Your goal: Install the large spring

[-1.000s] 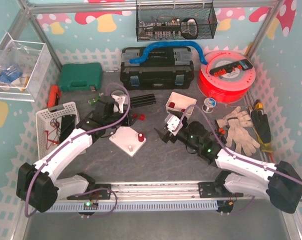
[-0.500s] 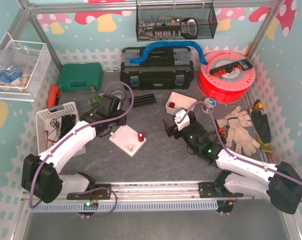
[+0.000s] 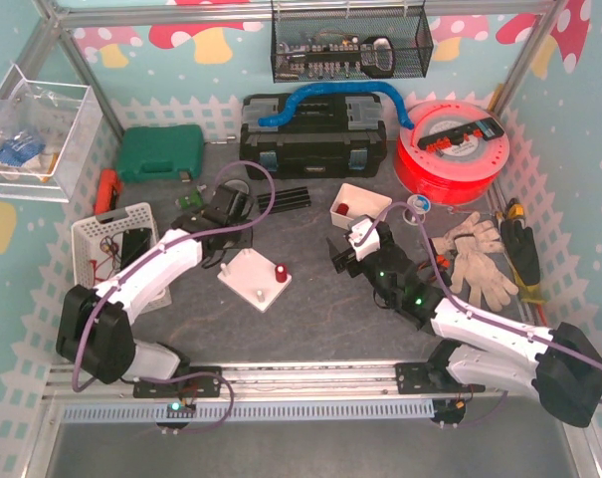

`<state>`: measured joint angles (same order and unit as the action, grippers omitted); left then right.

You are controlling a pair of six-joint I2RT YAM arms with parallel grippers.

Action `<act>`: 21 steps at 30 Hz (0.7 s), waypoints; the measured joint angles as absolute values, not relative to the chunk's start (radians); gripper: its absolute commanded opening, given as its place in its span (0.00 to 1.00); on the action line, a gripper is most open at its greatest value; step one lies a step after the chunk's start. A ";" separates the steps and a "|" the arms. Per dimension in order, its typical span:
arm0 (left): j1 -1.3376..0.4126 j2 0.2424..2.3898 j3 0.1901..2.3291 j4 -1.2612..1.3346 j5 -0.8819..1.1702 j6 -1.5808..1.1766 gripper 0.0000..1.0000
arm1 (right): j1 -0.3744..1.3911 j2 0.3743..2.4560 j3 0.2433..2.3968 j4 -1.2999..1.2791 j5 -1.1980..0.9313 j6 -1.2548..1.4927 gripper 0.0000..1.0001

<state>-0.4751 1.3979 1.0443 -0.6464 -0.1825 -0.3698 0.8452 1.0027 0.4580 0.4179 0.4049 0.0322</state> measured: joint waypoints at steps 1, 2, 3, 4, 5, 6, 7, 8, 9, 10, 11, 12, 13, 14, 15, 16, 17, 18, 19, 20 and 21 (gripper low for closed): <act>-0.475 1.401 1.044 -0.649 -0.183 -0.369 0.00 | 0.845 1.003 0.458 0.418 0.405 0.032 0.99; -0.475 1.403 1.044 -0.650 -0.183 -0.370 0.00 | 0.845 1.003 0.458 0.418 0.405 0.032 0.99; -0.475 1.404 1.044 -0.651 -0.183 -0.369 0.00 | 0.845 1.003 0.458 0.418 0.405 0.032 0.99; -0.475 1.404 1.044 -0.652 -0.183 -0.370 0.00 | 0.845 1.003 0.458 0.418 0.405 0.032 0.99; -0.475 1.404 1.044 -0.653 -0.183 -0.370 0.00 | 0.845 1.003 0.458 0.418 0.405 0.032 0.99; -0.475 1.404 1.044 -0.653 -0.183 -0.370 0.00 | 0.845 1.003 0.458 0.418 0.405 0.032 0.99; -0.475 1.404 1.044 -0.654 -0.183 -0.370 0.00 | 0.845 1.003 0.458 0.418 0.405 0.032 0.99; -0.475 1.405 1.044 -0.654 -0.182 -0.370 0.00 | 0.845 1.003 0.458 0.418 0.405 0.032 0.99; -0.475 1.405 1.044 -0.654 -0.182 -0.369 0.00 | 0.845 1.003 0.458 0.418 0.405 0.031 0.99; -0.475 1.405 1.044 -0.654 -0.181 -0.370 0.00 | 0.845 1.003 0.458 0.418 0.405 0.031 0.99; -0.475 1.405 1.044 -0.654 -0.179 -0.370 0.00 | 0.845 1.003 0.458 0.418 0.405 0.031 0.99; -0.475 1.405 1.044 -0.654 -0.178 -0.370 0.00 | 0.845 1.004 0.458 0.418 0.405 0.031 0.99; -0.475 1.405 1.044 -0.653 -0.175 -0.370 0.00 | 0.845 1.005 0.458 0.418 0.405 0.031 0.99; -0.475 1.405 1.044 -0.653 -0.171 -0.370 0.00 | 0.845 1.007 0.458 0.418 0.405 0.031 0.99; -0.475 1.405 1.044 -0.651 -0.168 -0.370 0.00 | 0.845 1.007 0.458 0.418 0.404 0.031 0.99; -0.475 1.407 1.044 -0.649 -0.165 -0.370 0.00 | 0.845 1.008 0.458 0.418 0.404 0.031 0.99; -0.475 1.409 1.044 -0.646 -0.163 -0.370 0.00 | 0.845 1.008 0.458 0.418 0.404 0.031 0.99; -0.475 1.412 1.044 -0.643 -0.160 -0.370 0.00 | 0.845 1.008 0.458 0.418 0.404 0.031 0.99; -0.475 1.417 1.044 -0.640 -0.160 -0.370 0.00 | 0.845 1.008 0.458 0.418 0.404 0.031 0.99; -0.475 1.423 1.044 -0.638 -0.159 -0.370 0.00 | 0.845 1.008 0.458 0.418 0.404 0.031 0.99; -0.475 1.426 1.044 -0.631 -0.159 -0.370 0.00 | 0.845 1.008 0.458 0.418 0.404 0.031 0.99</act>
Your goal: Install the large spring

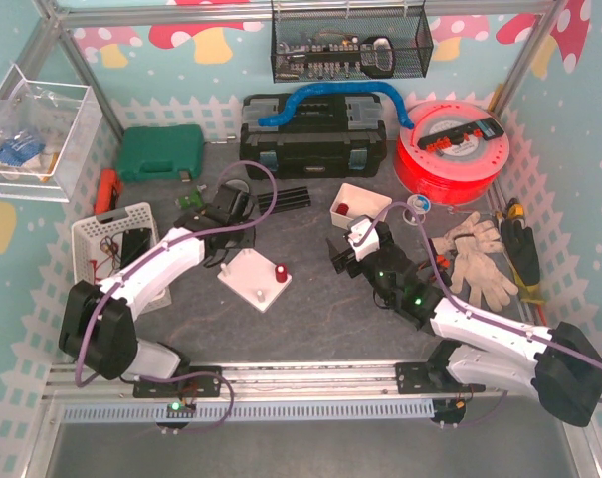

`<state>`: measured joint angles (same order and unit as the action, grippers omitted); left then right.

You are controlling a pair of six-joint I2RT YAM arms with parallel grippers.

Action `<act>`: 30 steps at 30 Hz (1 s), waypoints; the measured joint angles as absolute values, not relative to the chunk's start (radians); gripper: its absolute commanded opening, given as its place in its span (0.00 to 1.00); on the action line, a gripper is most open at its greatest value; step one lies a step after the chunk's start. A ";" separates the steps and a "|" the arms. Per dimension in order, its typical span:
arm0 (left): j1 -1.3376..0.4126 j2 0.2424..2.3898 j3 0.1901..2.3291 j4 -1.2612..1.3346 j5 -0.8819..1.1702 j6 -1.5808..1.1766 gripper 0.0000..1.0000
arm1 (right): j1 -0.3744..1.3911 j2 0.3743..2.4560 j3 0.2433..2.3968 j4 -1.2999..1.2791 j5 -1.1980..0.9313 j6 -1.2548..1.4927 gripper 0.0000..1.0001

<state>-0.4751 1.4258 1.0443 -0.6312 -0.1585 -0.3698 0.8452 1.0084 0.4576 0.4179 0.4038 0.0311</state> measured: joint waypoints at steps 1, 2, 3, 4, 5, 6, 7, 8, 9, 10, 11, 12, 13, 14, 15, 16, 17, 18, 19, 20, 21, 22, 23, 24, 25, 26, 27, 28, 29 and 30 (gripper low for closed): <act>-0.475 1.426 1.044 -0.627 -0.158 -0.370 0.00 | 0.845 1.008 0.458 0.418 0.403 0.031 0.99; -0.475 1.427 1.044 -0.624 -0.158 -0.370 0.00 | 0.845 1.008 0.458 0.418 0.404 0.031 0.99; -0.475 1.429 1.044 -0.622 -0.158 -0.370 0.00 | 0.845 1.008 0.458 0.418 0.403 0.031 0.99; -0.475 1.430 1.044 -0.618 -0.158 -0.370 0.00 | 0.845 1.008 0.458 0.418 0.403 0.031 0.99; -0.475 1.431 1.044 -0.615 -0.158 -0.370 0.00 | 0.845 1.008 0.458 0.418 0.403 0.031 0.99; -0.475 1.432 1.044 -0.613 -0.159 -0.370 0.00 | 0.845 1.008 0.458 0.418 0.404 0.031 0.99; -0.475 1.433 1.044 -0.611 -0.160 -0.370 0.00 | 0.845 1.008 0.458 0.418 0.403 0.031 0.99; -0.475 1.435 1.044 -0.608 -0.161 -0.370 0.00 | 0.845 1.008 0.458 0.418 0.403 0.031 0.99; -0.475 1.436 1.044 -0.605 -0.162 -0.370 0.00 | 0.845 1.008 0.458 0.418 0.403 0.031 0.99; -0.475 1.437 1.044 -0.602 -0.162 -0.370 0.00 | 0.845 1.008 0.458 0.418 0.403 0.031 0.99; -0.475 1.437 1.044 -0.601 -0.162 -0.370 0.00 | 0.845 1.008 0.458 0.418 0.403 0.031 0.99; -0.475 1.437 1.044 -0.598 -0.162 -0.370 0.00 | 0.845 1.008 0.458 0.418 0.403 0.031 0.99; -0.475 1.437 1.044 -0.598 -0.162 -0.370 0.00 | 0.845 1.008 0.458 0.418 0.403 0.031 0.99; -0.475 1.436 1.044 -0.598 -0.162 -0.370 0.00 | 0.845 1.008 0.458 0.418 0.403 0.031 0.99; -0.475 1.436 1.044 -0.598 -0.162 -0.370 0.00 | 0.845 1.008 0.458 0.418 0.403 0.031 0.99; -0.475 1.436 1.044 -0.598 -0.161 -0.370 0.00 | 0.845 1.008 0.458 0.418 0.403 0.030 0.99; -0.475 1.436 1.044 -0.599 -0.160 -0.370 0.00 | 0.845 1.008 0.458 0.418 0.403 0.031 0.99; -0.475 1.435 1.044 -0.599 -0.160 -0.370 0.00 | 0.845 1.008 0.458 0.418 0.402 0.031 0.99; -0.475 1.434 1.044 -0.601 -0.160 -0.370 0.00 | 0.845 1.008 0.458 0.418 0.401 0.030 0.99; -0.475 1.433 1.044 -0.602 -0.160 -0.370 0.00 | 0.845 1.008 0.458 0.418 0.400 0.030 0.99; -0.475 1.432 1.044 -0.604 -0.159 -0.370 0.00 | 0.845 1.008 0.458 0.418 0.400 0.030 0.99; -0.475 1.430 1.044 -0.607 -0.159 -0.369 0.00 | 0.845 1.008 0.458 0.418 0.400 0.030 0.99; -0.475 1.429 1.044 -0.611 -0.159 -0.369 0.00 | 0.845 1.008 0.458 0.418 0.400 0.030 0.99; -0.475 1.427 1.044 -0.614 -0.158 -0.369 0.00 | 0.845 1.009 0.458 0.418 0.400 0.030 0.99; -0.475 1.425 1.044 -0.618 -0.158 -0.369 0.00 | 0.845 1.008 0.458 0.418 0.400 0.030 0.99; -0.475 1.424 1.044 -0.622 -0.158 -0.369 0.00 | 0.845 1.009 0.458 0.418 0.400 0.030 0.99; -0.475 1.421 1.044 -0.626 -0.157 -0.369 0.00 | 0.845 1.009 0.458 0.418 0.400 0.030 0.99; -0.475 1.419 1.044 -0.628 -0.157 -0.369 0.00 | 0.845 1.009 0.458 0.418 0.400 0.030 0.99; -0.475 1.417 1.044 -0.632 -0.157 -0.369 0.00 | 0.845 1.009 0.458 0.418 0.400 0.030 0.99; -0.475 1.415 1.044 -0.635 -0.157 -0.369 0.00 | 0.845 1.009 0.458 0.418 0.400 0.030 0.99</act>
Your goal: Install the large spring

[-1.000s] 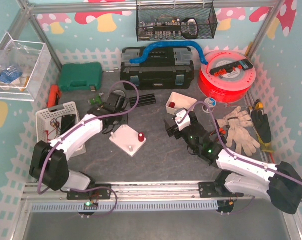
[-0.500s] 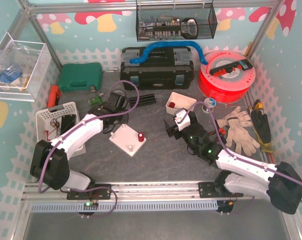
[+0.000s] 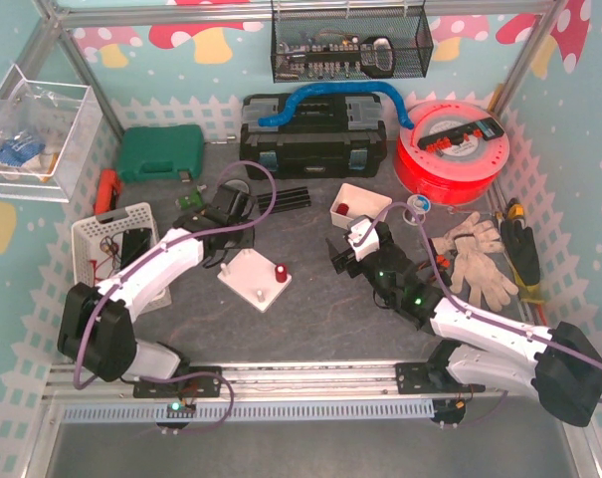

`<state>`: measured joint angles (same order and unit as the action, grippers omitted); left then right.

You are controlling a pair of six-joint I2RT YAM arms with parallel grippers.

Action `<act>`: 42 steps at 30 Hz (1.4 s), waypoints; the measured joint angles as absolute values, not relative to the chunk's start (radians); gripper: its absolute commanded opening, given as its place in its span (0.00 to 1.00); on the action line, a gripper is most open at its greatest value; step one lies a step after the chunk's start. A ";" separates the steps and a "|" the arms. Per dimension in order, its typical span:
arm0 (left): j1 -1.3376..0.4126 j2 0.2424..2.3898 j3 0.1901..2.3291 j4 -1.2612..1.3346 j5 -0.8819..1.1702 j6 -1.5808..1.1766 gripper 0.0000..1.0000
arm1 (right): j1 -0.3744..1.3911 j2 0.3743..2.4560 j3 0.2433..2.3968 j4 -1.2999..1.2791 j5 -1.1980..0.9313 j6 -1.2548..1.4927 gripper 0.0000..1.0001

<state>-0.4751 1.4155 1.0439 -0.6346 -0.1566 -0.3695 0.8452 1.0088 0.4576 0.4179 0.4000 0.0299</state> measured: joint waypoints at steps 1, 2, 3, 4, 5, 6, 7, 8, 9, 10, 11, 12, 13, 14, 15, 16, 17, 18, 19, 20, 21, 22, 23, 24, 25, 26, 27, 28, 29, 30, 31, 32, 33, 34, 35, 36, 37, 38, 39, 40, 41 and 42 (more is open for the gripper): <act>-0.475 1.414 1.044 -0.636 -0.157 -0.369 0.00 | 0.845 1.009 0.458 0.418 0.400 0.030 0.99; -0.475 1.414 1.044 -0.637 -0.157 -0.369 0.00 | 0.845 1.009 0.458 0.418 0.400 0.030 0.99; -0.475 1.414 1.044 -0.638 -0.157 -0.369 0.00 | 0.845 1.009 0.458 0.418 0.400 0.030 0.99; -0.475 1.414 1.044 -0.640 -0.157 -0.368 0.00 | 0.845 1.008 0.458 0.418 0.400 0.030 0.99; -0.475 1.414 1.044 -0.641 -0.157 -0.366 0.00 | 0.845 1.008 0.458 0.418 0.400 0.030 0.99; -0.475 1.414 1.044 -0.641 -0.157 -0.366 0.00 | 0.845 1.008 0.458 0.418 0.400 0.030 0.99; -0.475 1.415 1.044 -0.641 -0.157 -0.366 0.01 | 0.845 1.008 0.458 0.418 0.400 0.030 0.99; -0.475 1.417 1.044 -0.642 -0.157 -0.366 0.01 | 0.845 1.008 0.458 0.418 0.400 0.030 0.99; -0.475 1.419 1.044 -0.642 -0.157 -0.366 0.01 | 0.845 1.008 0.458 0.418 0.400 0.030 0.99; -0.475 1.424 1.044 -0.642 -0.157 -0.366 0.02 | 0.845 1.008 0.458 0.418 0.400 0.030 0.99; -0.475 1.430 1.044 -0.643 -0.156 -0.366 0.02 | 0.845 1.008 0.458 0.418 0.400 0.030 0.99; -0.475 1.438 1.044 -0.644 -0.154 -0.366 0.03 | 0.845 1.008 0.458 0.418 0.400 0.030 0.99; -0.475 1.446 1.044 -0.644 -0.154 -0.366 0.04 | 0.845 1.008 0.458 0.418 0.400 0.030 0.99; -0.475 1.454 1.044 -0.643 -0.154 -0.366 0.06 | 0.845 1.008 0.458 0.418 0.399 0.030 0.99; -0.475 1.459 1.044 -0.643 -0.153 -0.366 0.09 | 0.845 1.008 0.458 0.418 0.399 0.030 0.99; -0.475 1.464 1.044 -0.643 -0.153 -0.366 0.12 | 0.845 1.008 0.458 0.418 0.399 0.030 0.99; -0.475 1.468 1.044 -0.642 -0.153 -0.366 0.15 | 0.845 1.008 0.458 0.418 0.399 0.030 0.99; -0.475 1.472 1.044 -0.640 -0.153 -0.366 0.19 | 0.845 1.008 0.458 0.418 0.399 0.030 0.99; -0.475 1.475 1.043 -0.638 -0.153 -0.366 0.21 | 0.845 1.008 0.458 0.418 0.399 0.030 0.99; -0.475 1.477 1.043 -0.636 -0.153 -0.366 0.23 | 0.845 1.008 0.458 0.418 0.399 0.030 0.99; -0.475 1.479 1.042 -0.635 -0.153 -0.366 0.25 | 0.845 1.008 0.458 0.418 0.400 0.030 0.99; -0.475 1.481 1.041 -0.632 -0.148 -0.365 0.25 | 0.845 1.008 0.458 0.418 0.400 0.030 0.99; -0.475 1.484 1.038 -0.627 -0.141 -0.362 0.25 | 0.845 1.008 0.458 0.418 0.401 0.031 0.99; -0.475 1.485 1.035 -0.623 -0.136 -0.362 0.25 | 0.845 1.008 0.458 0.418 0.402 0.031 0.99; -0.474 1.485 1.030 -0.616 -0.134 -0.361 0.26 | 0.845 1.009 0.458 0.418 0.403 0.031 0.99; -0.473 1.485 1.026 -0.610 -0.131 -0.362 0.29 | 0.845 1.010 0.458 0.418 0.403 0.031 0.99; -0.472 1.485 1.022 -0.605 -0.131 -0.362 0.30 | 0.845 1.013 0.458 0.418 0.404 0.031 0.99; -0.472 1.485 1.017 -0.599 -0.131 -0.362 0.33 | 0.845 1.015 0.458 0.418 0.404 0.031 0.99; -0.472 1.485 1.013 -0.595 -0.131 -0.362 0.38 | 0.845 1.018 0.458 0.418 0.405 0.031 0.99; -0.472 1.485 1.011 -0.592 -0.131 -0.362 0.45 | 0.845 1.021 0.458 0.418 0.406 0.032 0.99; -0.472 1.485 1.010 -0.589 -0.131 -0.361 0.52 | 0.845 1.024 0.458 0.418 0.408 0.032 0.99; -0.472 1.485 1.010 -0.586 -0.130 -0.361 0.57 | 0.845 1.026 0.458 0.418 0.411 0.033 0.99; -0.472 1.484 1.010 -0.582 -0.130 -0.360 0.61 | 0.845 1.028 0.458 0.414 0.414 0.035 0.99; -0.472 1.482 1.010 -0.579 -0.130 -0.355 0.64 | 0.845 1.029 0.460 0.409 0.417 0.036 0.99; -0.472 1.479 1.010 -0.577 -0.128 -0.355 0.66 | 0.845 1.029 0.464 0.403 0.420 0.037 0.99; -0.472 1.475 1.010 -0.575 -0.126 -0.353 0.68 | 0.845 1.030 0.472 0.392 0.425 0.040 0.99; -0.472 1.468 1.010 -0.574 -0.124 -0.352 0.71 | 0.844 1.031 0.483 0.380 0.430 0.045 0.99; -0.472 1.461 1.010 -0.573 -0.121 -0.350 0.75 | 0.843 1.032 0.496 0.366 0.433 0.052 0.99; -0.471 1.450 1.010 -0.572 -0.118 -0.349 0.81 | 0.839 1.034 0.511 0.354 0.436 0.059 0.99; -0.471 1.438 1.010 -0.571 -0.115 -0.345 0.89 | 0.834 1.038 0.531 0.338 0.439 0.069 0.99; -0.471 1.421 1.010 -0.570 -0.110 -0.343 0.97 | 0.826 1.045 0.551 0.325 0.441 0.078 0.99; -0.471 1.400 1.010 -0.569 -0.103 -0.342 0.99 | 0.811 1.058 0.578 0.306 0.443 0.088 0.99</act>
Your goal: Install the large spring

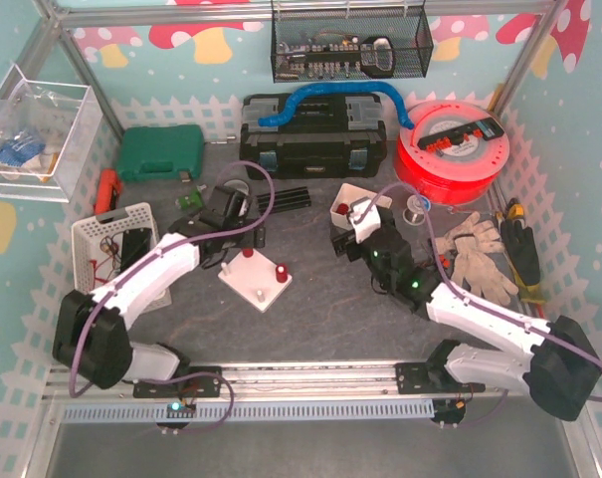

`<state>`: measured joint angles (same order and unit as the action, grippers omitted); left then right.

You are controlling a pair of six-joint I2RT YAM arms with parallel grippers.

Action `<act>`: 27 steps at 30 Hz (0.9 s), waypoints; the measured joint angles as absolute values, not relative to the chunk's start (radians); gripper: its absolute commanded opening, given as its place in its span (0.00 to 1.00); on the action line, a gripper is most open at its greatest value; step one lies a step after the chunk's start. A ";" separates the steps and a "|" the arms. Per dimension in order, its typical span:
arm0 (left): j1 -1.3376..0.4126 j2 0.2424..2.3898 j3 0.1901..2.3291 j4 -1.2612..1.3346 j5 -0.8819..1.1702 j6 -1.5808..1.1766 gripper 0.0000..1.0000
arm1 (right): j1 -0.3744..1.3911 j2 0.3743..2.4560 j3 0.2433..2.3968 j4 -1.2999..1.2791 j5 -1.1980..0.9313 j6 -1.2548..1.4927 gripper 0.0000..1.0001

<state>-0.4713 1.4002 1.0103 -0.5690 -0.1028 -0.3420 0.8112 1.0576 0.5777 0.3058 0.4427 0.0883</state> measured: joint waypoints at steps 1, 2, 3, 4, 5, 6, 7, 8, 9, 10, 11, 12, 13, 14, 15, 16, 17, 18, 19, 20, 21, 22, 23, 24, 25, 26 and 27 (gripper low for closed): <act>-0.471 1.380 1.010 -0.566 -0.094 -0.336 0.99 | 0.794 1.073 0.602 0.289 0.445 0.096 0.99; -0.471 1.355 1.010 -0.559 -0.081 -0.332 0.99 | 0.774 1.090 0.626 0.272 0.442 0.102 0.98; -0.471 1.332 1.010 -0.549 -0.065 -0.329 0.99 | 0.747 1.112 0.653 0.253 0.428 0.107 0.96; -0.471 1.307 1.010 -0.534 -0.043 -0.324 0.99 | 0.712 1.137 0.679 0.236 0.403 0.110 0.93; -0.471 1.285 1.010 -0.518 -0.021 -0.320 0.99 | 0.677 1.162 0.701 0.218 0.376 0.112 0.90; -0.471 1.262 1.008 -0.495 0.002 -0.313 0.99 | 0.632 1.192 0.730 0.195 0.338 0.117 0.86; -0.471 1.243 1.005 -0.473 0.025 -0.305 0.99 | 0.587 1.227 0.757 0.174 0.302 0.121 0.81; -0.471 1.229 1.002 -0.454 0.040 -0.297 0.99 | 0.550 1.260 0.783 0.157 0.274 0.120 0.75; -0.471 1.217 0.999 -0.433 0.050 -0.288 0.99 | 0.514 1.296 0.810 0.136 0.244 0.119 0.68; -0.471 1.211 0.998 -0.419 0.054 -0.282 0.99 | 0.481 1.337 0.843 0.109 0.215 0.119 0.63; -0.471 1.207 0.995 -0.403 0.054 -0.279 0.99 | 0.459 1.377 0.876 0.081 0.192 0.113 0.59; -0.471 1.203 0.988 -0.384 0.052 -0.279 0.99 | 0.438 1.420 0.916 0.047 0.171 0.112 0.56; -0.471 1.199 0.978 -0.366 0.050 -0.279 0.99 | 0.421 1.467 0.962 0.014 0.154 0.107 0.55; -0.471 1.193 0.962 -0.347 0.047 -0.279 0.99 | 0.408 1.509 1.004 -0.020 0.140 0.099 0.52; -0.471 1.184 0.938 -0.323 0.044 -0.278 0.99 | 0.397 1.551 1.047 -0.051 0.129 0.091 0.50; -0.471 1.172 0.908 -0.300 0.042 -0.272 0.99 | 0.390 1.586 1.084 -0.078 0.118 0.083 0.48; -0.471 1.159 0.880 -0.285 0.037 -0.267 0.99 | 0.381 1.623 1.124 -0.110 0.110 0.079 0.46; -0.471 1.145 0.848 -0.270 0.029 -0.259 0.99 | 0.374 1.657 1.160 -0.138 0.102 0.072 0.44; -0.473 1.132 0.824 -0.262 0.020 -0.252 0.99 | 0.368 1.686 1.190 -0.162 0.091 0.067 0.42; -0.479 1.117 0.797 -0.245 -0.001 -0.239 0.99 | 0.360 1.719 1.227 -0.192 0.081 0.067 0.41; -0.492 1.101 0.773 -0.226 -0.028 -0.226 0.99 | 0.354 1.744 1.253 -0.211 0.068 0.065 0.40; -0.513 1.082 0.748 -0.204 -0.064 -0.211 0.99 | 0.347 1.768 1.276 -0.228 0.051 0.065 0.39; -0.544 1.063 0.719 -0.179 -0.105 -0.196 0.99 | 0.343 1.787 1.294 -0.243 0.030 0.068 0.37; -0.584 1.041 0.688 -0.155 -0.149 -0.179 0.99 | 0.337 1.806 1.314 -0.260 0.010 0.072 0.37; -0.628 1.024 0.662 -0.140 -0.195 -0.167 0.99 | 0.334 1.823 1.332 -0.276 -0.005 0.080 0.38; -0.680 1.012 0.635 -0.123 -0.249 -0.155 0.99 | 0.333 1.843 1.357 -0.299 -0.013 0.093 0.39; -0.727 1.008 0.615 -0.111 -0.297 -0.147 0.99 | 0.333 1.865 1.386 -0.327 -0.018 0.107 0.39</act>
<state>-0.7273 1.0084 0.6151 -0.1112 -0.2970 -0.1467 0.3332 1.8648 1.3857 -0.3271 -0.0177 0.1066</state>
